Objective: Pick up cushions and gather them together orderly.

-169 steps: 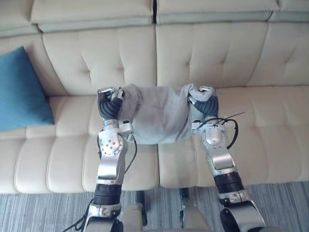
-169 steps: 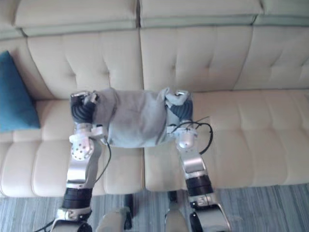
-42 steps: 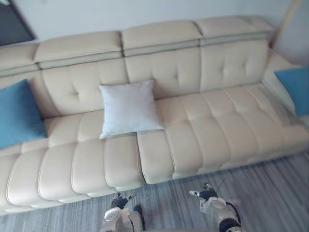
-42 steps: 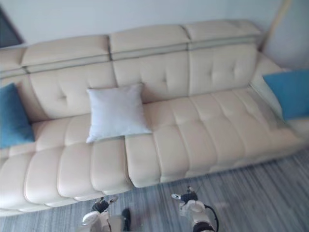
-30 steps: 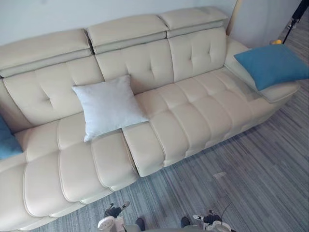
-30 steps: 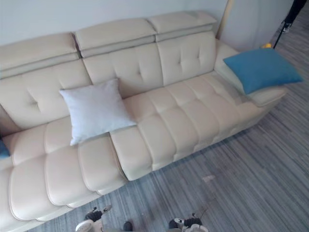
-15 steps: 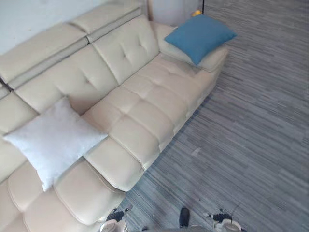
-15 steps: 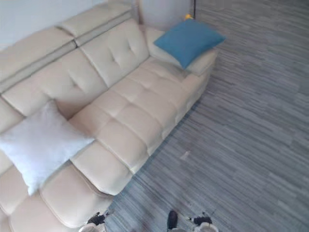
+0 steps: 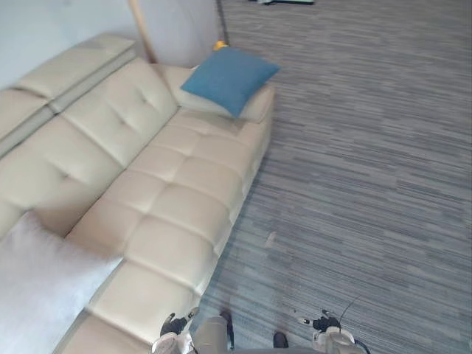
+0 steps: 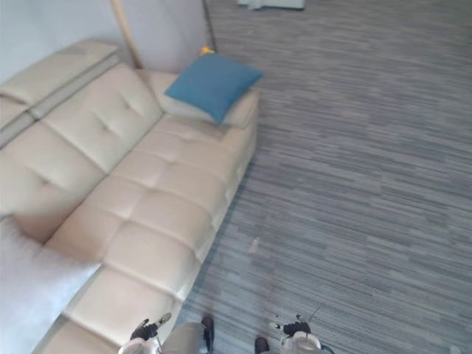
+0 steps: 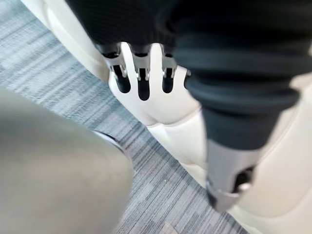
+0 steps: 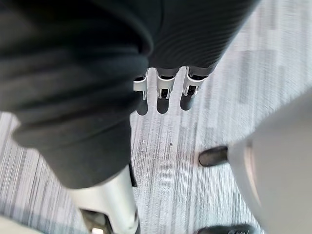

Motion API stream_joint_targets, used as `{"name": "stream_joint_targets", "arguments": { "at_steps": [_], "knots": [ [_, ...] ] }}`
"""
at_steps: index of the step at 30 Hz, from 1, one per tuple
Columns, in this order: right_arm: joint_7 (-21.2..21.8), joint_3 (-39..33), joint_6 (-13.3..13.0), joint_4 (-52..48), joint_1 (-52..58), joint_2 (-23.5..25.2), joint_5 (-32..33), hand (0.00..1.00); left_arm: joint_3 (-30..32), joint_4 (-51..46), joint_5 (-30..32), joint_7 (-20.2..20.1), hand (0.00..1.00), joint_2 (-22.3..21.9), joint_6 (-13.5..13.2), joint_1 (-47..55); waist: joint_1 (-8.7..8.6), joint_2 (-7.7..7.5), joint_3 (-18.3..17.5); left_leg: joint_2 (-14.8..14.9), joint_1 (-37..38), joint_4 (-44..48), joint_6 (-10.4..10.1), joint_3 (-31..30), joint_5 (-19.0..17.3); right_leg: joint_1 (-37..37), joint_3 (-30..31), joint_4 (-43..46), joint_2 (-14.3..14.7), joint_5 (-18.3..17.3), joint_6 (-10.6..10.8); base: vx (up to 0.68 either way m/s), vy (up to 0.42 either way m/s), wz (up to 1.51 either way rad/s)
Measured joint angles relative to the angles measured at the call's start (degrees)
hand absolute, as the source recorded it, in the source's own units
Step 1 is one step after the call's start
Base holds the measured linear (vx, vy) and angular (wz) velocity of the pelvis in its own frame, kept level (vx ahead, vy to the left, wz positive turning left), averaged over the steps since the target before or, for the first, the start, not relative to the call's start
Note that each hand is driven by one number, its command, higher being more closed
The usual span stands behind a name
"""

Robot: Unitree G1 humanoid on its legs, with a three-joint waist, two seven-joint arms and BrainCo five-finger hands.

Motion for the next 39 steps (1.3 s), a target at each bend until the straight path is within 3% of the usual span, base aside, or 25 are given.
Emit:
{"name": "stream_joint_targets", "arguments": {
  "at_steps": [1,2,3,6,9,11,12,13,14,15,16,19,21,23,26,28,29,30,31,33,35,36,37,38,39],
  "knots": [
    [0.04,0.26,-0.04,-0.04,-0.09,0.26,-0.01,0.00,-0.03,0.03,0.00,-0.01,0.00,0.00,0.08,0.02,0.08,-0.12,0.02,-0.08,1.31,-0.57,0.17,1.21,0.05,-1.03,-1.15,2.98,-0.52,-0.17,0.98,0.28,0.203,-1.14],
    [0.26,0.63,-0.14,-0.29,-0.38,0.76,-0.05,0.00,-0.12,0.19,-0.01,0.00,0.00,-0.25,0.19,0.14,0.31,-0.14,0.03,-0.56,4.86,-2.63,0.27,3.61,-0.06,-3.11,-4.83,10.29,-2.24,0.53,3.70,0.25,0.169,-0.87],
    [0.52,0.77,-0.19,-0.55,-0.62,0.86,-0.06,0.00,-0.23,0.59,-0.02,0.00,0.00,-0.31,0.23,0.22,0.20,-0.01,0.04,-1.03,7.23,-3.77,0.27,4.53,-0.05,-4.33,-8.01,14.56,-3.73,1.19,3.77,0.25,0.149,-0.75],
    [1.23,0.35,-0.18,0.09,-1.65,0.73,-0.06,0.00,-1.35,1.61,-0.01,-0.03,0.00,-0.25,0.09,-0.94,-0.22,1.14,0.75,-0.91,13.60,-7.66,0.28,5.95,-0.05,-5.83,-17.69,18.20,-6.29,-0.36,-2.53,0.27,0.055,-0.36],
    [1.29,0.36,-0.22,0.38,-3.42,0.02,-0.05,0.00,-4.35,3.05,0.02,-0.04,0.00,0.82,0.15,-1.67,-1.48,1.45,1.52,0.21,17.74,-13.15,0.12,6.09,-0.10,-10.07,-20.93,10.72,-5.57,-1.21,-4.01,0.26,-0.079,-0.18],
    [1.33,0.38,-0.16,0.53,-4.79,-0.93,-0.02,0.00,-6.21,4.22,0.04,-0.04,0.00,1.84,0.20,-1.50,-2.86,1.22,3.13,0.62,20.05,-15.21,-1.16,6.02,-0.10,-11.22,-21.13,0.38,-5.39,3.53,-3.91,0.24,-0.136,0.04],
    [1.29,0.38,-0.15,1.58,-4.80,-1.52,-0.02,0.00,-7.48,4.08,0.05,-0.07,0.00,3.33,0.21,-1.22,-3.48,-0.74,4.08,-0.59,21.90,-16.03,-2.90,5.41,-0.76,-10.78,-19.50,-5.35,-6.27,8.30,-3.41,0.24,-0.196,0.29],
    [1.36,0.51,-0.25,2.06,-4.01,-1.89,0.02,0.00,-7.39,4.11,0.05,0.01,0.00,4.68,0.28,-0.71,-3.62,-2.70,4.09,-1.34,23.61,-15.65,-4.69,4.40,-2.73,-10.75,-17.19,-5.58,-6.35,11.48,-5.27,0.32,-0.275,0.28],
    [1.57,0.41,-0.08,1.76,-4.00,-2.68,0.24,0.00,-6.99,4.15,0.06,0.17,0.00,4.66,0.39,-0.66,-3.78,-2.21,3.92,-0.34,24.24,-14.72,-5.31,3.73,-3.51,-11.10,-17.46,-2.81,-5.31,10.77,-6.11,0.49,-0.366,0.20],
    [1.56,0.12,-0.08,2.48,-4.11,-3.81,0.34,0.00,-6.24,4.12,0.08,0.10,0.00,3.92,0.21,0.36,-3.35,-0.41,3.02,1.79,24.06,-11.95,-5.51,0.86,-3.73,-11.12,-18.50,-0.95,-3.60,6.76,-7.02,0.51,-0.399,0.04],
    [1.54,-1.25,-0.10,3.82,-4.34,-4.22,0.35,0.00,-4.44,3.85,0.11,0.12,0.00,3.03,0.10,-0.05,-3.25,-0.10,2.90,3.93,17.78,0.91,-5.32,-3.70,-3.56,-10.58,-18.75,-0.83,-2.86,5.44,-7.45,0.51,-0.396,-0.01],
    [0.99,-0.59,0.54,4.03,-5.03,-4.82,0.54,0.00,-2.32,2.58,0.10,-0.06,0.00,0.64,-0.05,-0.48,-1.81,3.62,4.24,10.05,2.56,33.18,-3.85,-8.27,0.37,-4.25,-18.74,-4.47,2.10,2.88,-10.52,0.39,-0.234,-0.20],
    [0.56,0.96,0.65,4.09,-5.02,-4.14,1.62,0.00,-3.47,1.79,0.37,-0.05,0.00,0.90,-0.11,-1.05,-1.79,3.08,5.34,8.97,-0.69,37.55,-3.06,-8.01,-1.00,2.02,-18.22,-6.63,2.47,1.14,-11.28,0.45,-0.121,-0.14],
    [0.28,0.84,0.58,4.16,-5.17,-2.90,1.69,0.00,-4.89,0.44,0.61,-0.07,0.00,0.84,-0.72,-0.90,-1.22,2.09,5.19,7.00,-3.62,33.51,-2.65,-5.57,-2.22,6.70,-17.35,-9.72,2.39,0.81,-11.32,0.41,-0.085,-0.31],
    [-0.09,0.51,0.45,3.72,-5.67,-1.91,1.68,0.00,-5.67,-0.27,0.68,-0.13,0.00,0.61,-1.25,-1.47,0.29,2.00,5.13,4.63,-6.81,13.56,-2.30,-0.01,-1.50,12.28,-15.02,-14.78,2.29,1.05,-9.92,0.51,0.046,-0.42],
    [-0.25,0.52,0.45,3.58,-5.38,-1.53,1.64,0.00,-5.69,-0.67,0.72,-0.09,0.00,0.59,-1.13,-1.51,0.34,1.69,5.34,3.30,-6.78,2.13,-2.07,4.47,2.32,15.69,-15.08,-17.57,1.54,0.41,-8.75,0.59,0.150,-0.10],
    [-0.37,0.63,0.44,3.40,-5.12,-1.54,1.64,0.00,-5.65,-0.79,0.73,-0.09,0.00,0.31,-1.11,-1.53,0.51,1.99,5.13,3.01,-6.64,-4.03,-1.31,7.22,6.87,17.80,-14.98,-19.33,1.49,-0.42,-7.47,0.54,0.205,-0.24],
    [-0.38,0.77,0.44,3.34,-5.16,-1.33,1.64,0.00,-5.55,-0.88,0.71,-0.10,0.00,0.16,-1.10,-1.49,1.33,1.99,4.51,2.70,-5.98,-4.24,1.31,8.43,11.94,19.11,-13.53,-20.05,0.86,-0.96,-6.65,0.57,0.225,-0.30],
    [-0.36,0.79,0.46,3.06,-5.33,-1.22,1.64,0.00,-5.55,-0.81,0.79,-0.14,0.00,0.30,-0.98,-1.84,1.70,1.26,4.58,1.96,-5.35,-4.63,2.41,9.04,11.03,19.39,-12.94,-19.88,0.24,-0.88,-6.63,0.56,0.234,-0.37],
    [0.01,0.52,0.40,0.98,-4.83,0.10,1.64,0.00,-5.58,-0.90,1.10,-0.21,0.00,0.34,-0.59,-2.07,2.09,0.91,3.94,0.68,-2.81,-7.16,4.91,9.75,9.11,17.18,-9.83,-14.82,-1.22,2.27,-5.55,0.59,0.307,-0.17],
    [0.46,-0.82,0.36,0.25,-3.59,0.68,1.57,0.00,-5.93,-0.96,1.07,-0.32,0.00,0.47,-0.18,-1.95,2.38,0.62,3.64,0.05,0.94,-8.12,4.04,9.98,6.74,15.07,-8.05,-4.96,-1.56,3.56,-1.58,0.47,0.262,0.02],
    [0.94,-2.35,0.36,0.26,-2.95,0.98,1.52,0.00,-7.18,-0.73,1.04,-0.33,0.00,0.74,0.10,-1.57,2.29,0.78,3.76,-1.05,5.34,-9.55,3.39,8.97,5.48,10.54,-9.06,8.58,-2.63,6.17,4.89,0.41,0.199,0.23],
    [1.31,-3.57,0.34,0.40,-2.57,0.90,1.52,0.00,-8.01,-0.03,1.04,-0.40,0.00,0.80,0.23,-1.48,1.62,0.92,3.77,-1.91,8.32,-10.68,2.99,8.20,4.84,7.53,-9.96,17.61,-3.71,7.08,6.55,0.61,0.276,0.56],
    [1.40,-4.11,0.34,0.40,-2.55,0.48,1.52,0.00,-8.61,0.76,1.03,-0.46,0.00,1.14,0.30,-1.54,0.47,1.13,3.76,-2.61,11.11,-11.64,2.77,6.93,4.58,5.35,-12.06,23.77,-4.78,6.27,5.37,0.51,0.179,0.78],
    [1.56,-4.20,0.34,0.33,-2.18,-0.44,1.50,0.00,-9.99,1.70,1.04,-0.46,0.00,1.97,0.27,-1.56,-0.04,1.93,4.08,-3.11,14.92,-13.42,2.70,5.54,4.55,2.90,-14.73,26.42,-5.54,3.25,1.83,0.58,0.157,0.76]
  ]
}}
